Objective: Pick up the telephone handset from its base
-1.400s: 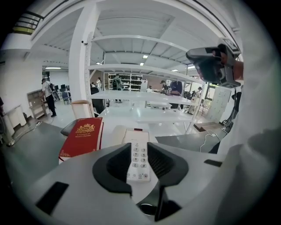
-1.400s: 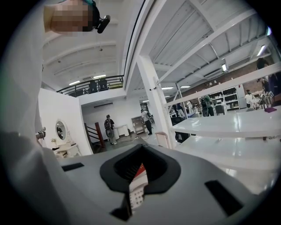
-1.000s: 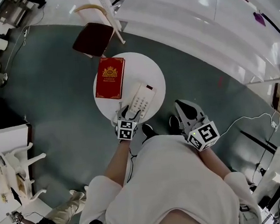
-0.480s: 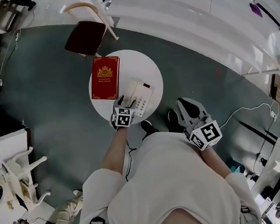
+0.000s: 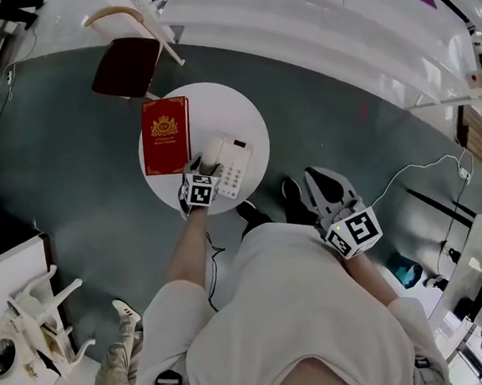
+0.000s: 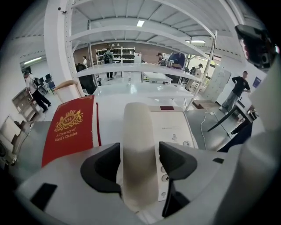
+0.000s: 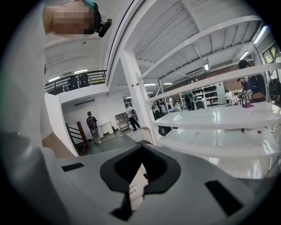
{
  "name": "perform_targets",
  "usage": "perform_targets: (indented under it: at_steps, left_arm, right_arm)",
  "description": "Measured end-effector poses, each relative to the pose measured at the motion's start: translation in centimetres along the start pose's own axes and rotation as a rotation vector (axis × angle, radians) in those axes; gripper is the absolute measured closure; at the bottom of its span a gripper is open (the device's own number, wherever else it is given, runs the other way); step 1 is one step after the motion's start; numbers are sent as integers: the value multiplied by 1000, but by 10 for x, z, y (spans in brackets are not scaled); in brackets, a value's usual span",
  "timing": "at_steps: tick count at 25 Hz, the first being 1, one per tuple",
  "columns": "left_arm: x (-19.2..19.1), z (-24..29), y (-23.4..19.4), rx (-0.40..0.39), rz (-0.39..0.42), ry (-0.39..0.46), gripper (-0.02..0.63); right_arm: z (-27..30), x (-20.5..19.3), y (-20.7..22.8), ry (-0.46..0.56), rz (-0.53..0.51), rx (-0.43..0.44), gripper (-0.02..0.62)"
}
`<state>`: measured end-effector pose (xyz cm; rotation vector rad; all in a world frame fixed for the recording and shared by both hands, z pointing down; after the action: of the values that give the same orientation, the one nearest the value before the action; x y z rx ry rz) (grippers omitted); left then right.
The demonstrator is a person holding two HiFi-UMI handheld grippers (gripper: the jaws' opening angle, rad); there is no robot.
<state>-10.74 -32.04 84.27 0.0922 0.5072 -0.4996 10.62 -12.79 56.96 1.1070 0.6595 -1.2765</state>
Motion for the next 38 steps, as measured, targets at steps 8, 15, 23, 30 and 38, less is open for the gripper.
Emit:
perform_targets:
  at_steps: [8,15,23,30,38]
  left_arm:
    - [-6,7,-4,3,-44,-22,324]
    - [3,9,-2,1,10,-36,337]
    - [1,9,-3,3,4,-62,370]
    - [1,3,1,43,-29,-86,385]
    - [-8,-14,14,14,-61,-5,385]
  right_arm:
    - [-14,-5,5,6,15,-46,586]
    - [-24,-6,7,10,19,-67,586]
    - [-29,-8,5,18,11,-74,586]
    - [-30,-7,-1,28,-5,-58,586]
    - [-38,-8,-2,43,-6,-44,586]
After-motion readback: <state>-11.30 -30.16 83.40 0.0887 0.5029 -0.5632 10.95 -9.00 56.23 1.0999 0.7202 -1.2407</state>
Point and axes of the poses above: the fingertips, and each gripper's own axes: z forward along the fingers, y to its right, x out of its top, the point moved 4 cm from there along -z, backward along the fingers, and after that the axes turned 4 degrees about -y, right-handed, at the moved point
